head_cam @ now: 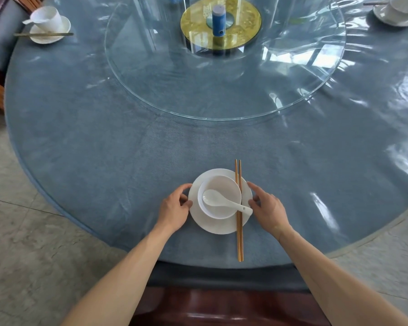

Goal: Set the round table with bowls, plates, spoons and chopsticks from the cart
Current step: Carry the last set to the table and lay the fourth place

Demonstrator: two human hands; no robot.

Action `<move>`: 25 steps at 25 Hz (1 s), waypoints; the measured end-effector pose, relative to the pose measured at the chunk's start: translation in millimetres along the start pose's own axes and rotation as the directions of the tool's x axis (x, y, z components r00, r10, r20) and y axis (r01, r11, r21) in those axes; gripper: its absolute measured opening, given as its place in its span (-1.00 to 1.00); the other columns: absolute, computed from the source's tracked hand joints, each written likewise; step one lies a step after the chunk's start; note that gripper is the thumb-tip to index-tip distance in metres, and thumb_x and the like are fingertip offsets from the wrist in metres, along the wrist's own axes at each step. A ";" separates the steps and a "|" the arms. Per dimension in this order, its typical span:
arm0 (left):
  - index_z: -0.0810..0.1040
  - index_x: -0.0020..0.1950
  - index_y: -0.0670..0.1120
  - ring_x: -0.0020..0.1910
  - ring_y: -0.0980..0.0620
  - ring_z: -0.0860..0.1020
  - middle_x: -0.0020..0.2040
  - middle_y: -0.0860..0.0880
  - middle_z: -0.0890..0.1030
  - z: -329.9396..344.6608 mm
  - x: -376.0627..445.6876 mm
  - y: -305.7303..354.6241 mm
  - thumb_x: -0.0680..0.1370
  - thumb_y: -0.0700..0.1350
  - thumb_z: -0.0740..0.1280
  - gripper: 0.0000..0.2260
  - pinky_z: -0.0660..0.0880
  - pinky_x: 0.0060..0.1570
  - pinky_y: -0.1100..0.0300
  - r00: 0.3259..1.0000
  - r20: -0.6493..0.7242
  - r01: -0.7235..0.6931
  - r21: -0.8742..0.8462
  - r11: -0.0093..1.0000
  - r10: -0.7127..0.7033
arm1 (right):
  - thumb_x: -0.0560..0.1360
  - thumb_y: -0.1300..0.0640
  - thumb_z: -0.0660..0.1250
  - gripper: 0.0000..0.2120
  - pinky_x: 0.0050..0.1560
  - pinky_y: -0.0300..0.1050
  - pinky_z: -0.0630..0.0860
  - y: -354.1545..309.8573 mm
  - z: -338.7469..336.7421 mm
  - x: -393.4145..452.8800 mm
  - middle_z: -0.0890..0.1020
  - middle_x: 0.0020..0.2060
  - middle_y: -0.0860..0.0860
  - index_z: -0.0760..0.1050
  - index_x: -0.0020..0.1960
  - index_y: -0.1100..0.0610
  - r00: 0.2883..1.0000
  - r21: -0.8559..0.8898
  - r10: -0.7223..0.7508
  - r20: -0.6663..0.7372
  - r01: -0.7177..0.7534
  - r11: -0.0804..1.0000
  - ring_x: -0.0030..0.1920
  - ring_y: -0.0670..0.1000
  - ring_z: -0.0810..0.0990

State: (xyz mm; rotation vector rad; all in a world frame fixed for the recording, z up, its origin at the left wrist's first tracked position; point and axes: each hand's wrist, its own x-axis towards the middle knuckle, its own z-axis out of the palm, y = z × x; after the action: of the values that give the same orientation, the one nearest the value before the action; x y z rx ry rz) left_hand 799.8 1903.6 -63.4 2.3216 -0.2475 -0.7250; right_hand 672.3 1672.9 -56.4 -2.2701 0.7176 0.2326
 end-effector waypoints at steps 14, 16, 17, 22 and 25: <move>0.49 0.33 0.14 -0.09 0.07 0.57 -0.15 0.06 0.60 -2.1 -7.4 -3.5 0.56 -0.21 0.36 -0.61 0.48 0.01 0.15 0.999 0.033 0.008 -0.027 1.000 -0.007 | 0.59 0.18 0.18 -0.47 0.07 0.17 0.56 4.8 9.2 -4.8 0.65 -0.10 0.01 0.25 0.49 -0.19 1.000 -0.056 0.006 0.000 -0.006 0.998 -0.06 0.10 0.60; 0.49 0.33 0.14 -0.10 0.09 0.57 -0.16 0.07 0.59 -2.3 -7.5 -4.0 0.56 -0.21 0.36 -0.61 0.45 0.00 0.17 0.999 0.033 0.002 -0.022 1.000 -0.002 | 0.60 0.17 0.17 -0.47 0.05 0.16 0.56 4.8 10.9 -5.2 0.64 -0.11 0.02 0.23 0.50 -0.20 1.000 -0.086 0.002 -0.009 -0.002 0.996 -0.06 0.10 0.59; 0.49 0.34 0.13 -0.10 0.10 0.57 -0.16 0.07 0.60 -2.2 -7.0 -4.5 0.56 -0.21 0.36 -0.60 0.44 -0.01 0.18 0.999 0.035 0.001 -0.026 1.000 0.000 | 0.60 0.16 0.17 -0.47 0.04 0.16 0.56 4.7 11.4 -5.6 0.63 -0.11 0.02 0.22 0.50 -0.20 1.000 -0.094 0.003 -0.015 -0.005 0.996 -0.06 0.09 0.58; 0.49 0.34 0.14 -0.11 0.12 0.56 -0.14 0.05 0.61 -1.8 -6.5 -3.7 0.56 -0.20 0.36 -0.60 0.42 -0.02 0.20 1.000 0.031 0.002 -0.014 1.000 -0.002 | 0.60 0.17 0.17 -0.48 0.04 0.17 0.58 5.9 12.1 -5.9 0.64 -0.09 0.03 0.22 0.50 -0.20 1.000 -0.081 0.005 -0.016 -0.006 0.997 -0.06 0.10 0.59; 0.48 0.34 0.15 -0.14 0.19 0.54 -0.15 0.06 0.60 -0.4 -7.7 -2.3 0.57 -0.20 0.35 -0.61 0.40 -0.04 0.22 0.999 0.033 -0.009 -0.009 1.000 0.009 | 0.59 0.19 0.18 -0.48 0.01 0.17 0.58 5.5 10.8 -8.5 0.62 -0.13 0.01 0.26 0.48 -0.18 1.000 -0.072 -0.003 -0.029 0.001 0.997 -0.09 0.09 0.58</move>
State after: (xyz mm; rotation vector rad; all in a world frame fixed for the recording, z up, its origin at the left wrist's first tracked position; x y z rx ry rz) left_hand 793.6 1908.4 -61.3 2.2999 -0.2685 -0.7586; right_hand 662.6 1680.9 -64.4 -2.3465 0.7325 0.2279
